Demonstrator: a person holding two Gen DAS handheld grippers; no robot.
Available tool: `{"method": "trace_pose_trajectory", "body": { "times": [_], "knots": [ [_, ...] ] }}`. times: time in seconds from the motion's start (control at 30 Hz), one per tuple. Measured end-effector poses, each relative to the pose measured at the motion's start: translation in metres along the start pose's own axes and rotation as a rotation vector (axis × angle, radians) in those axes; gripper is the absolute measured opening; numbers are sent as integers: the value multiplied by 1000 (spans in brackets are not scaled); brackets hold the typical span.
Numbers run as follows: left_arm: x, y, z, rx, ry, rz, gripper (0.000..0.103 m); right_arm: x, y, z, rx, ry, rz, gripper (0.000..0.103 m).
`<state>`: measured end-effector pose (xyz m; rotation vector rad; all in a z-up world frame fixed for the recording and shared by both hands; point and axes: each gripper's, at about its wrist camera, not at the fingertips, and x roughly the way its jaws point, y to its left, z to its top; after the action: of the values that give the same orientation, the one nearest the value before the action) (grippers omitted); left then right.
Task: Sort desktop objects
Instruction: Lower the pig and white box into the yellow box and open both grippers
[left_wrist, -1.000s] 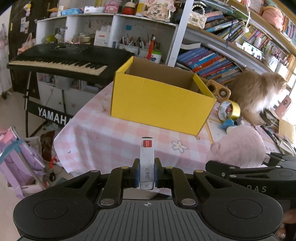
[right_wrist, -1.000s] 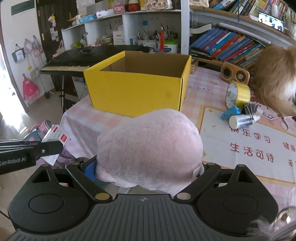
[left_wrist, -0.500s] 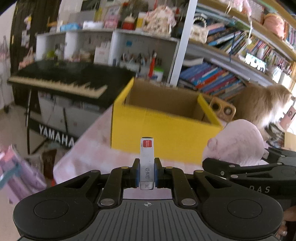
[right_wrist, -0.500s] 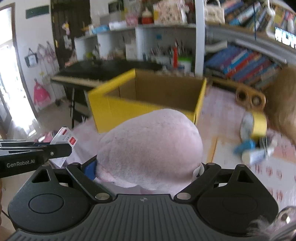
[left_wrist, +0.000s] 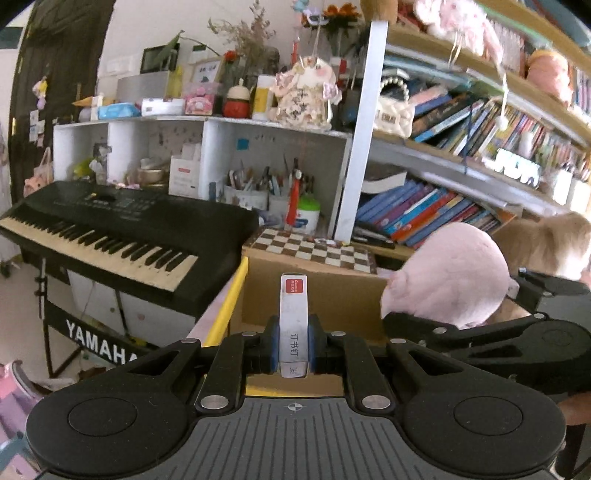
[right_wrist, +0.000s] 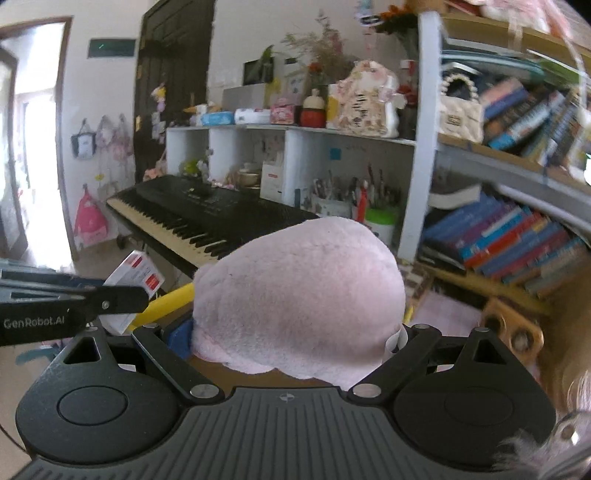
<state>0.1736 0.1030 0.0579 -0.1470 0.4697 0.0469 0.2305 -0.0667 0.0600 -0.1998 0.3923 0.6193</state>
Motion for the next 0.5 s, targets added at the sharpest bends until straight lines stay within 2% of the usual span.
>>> {"method": "trace_pose_trajectory", "body": {
  "times": [0.1,0.2,0.33,0.4,0.5],
  "knots": [
    [31,-1,7,20,57,15,13,30,-7,5,-77,46,23,93],
    [66,-3,8,44,154,17,13,66,-12,5,-157,136,72,93],
    [101,-9,2,97,245,31,13,118,-13,1,-319,320,213,93],
    [113,-10,-2,108,284,45,13,135,-18,4,-326,384,300,94],
    [122,-4,-2,80,310,62,14,153,-19,9,-336,440,360,94]
  ]
}}
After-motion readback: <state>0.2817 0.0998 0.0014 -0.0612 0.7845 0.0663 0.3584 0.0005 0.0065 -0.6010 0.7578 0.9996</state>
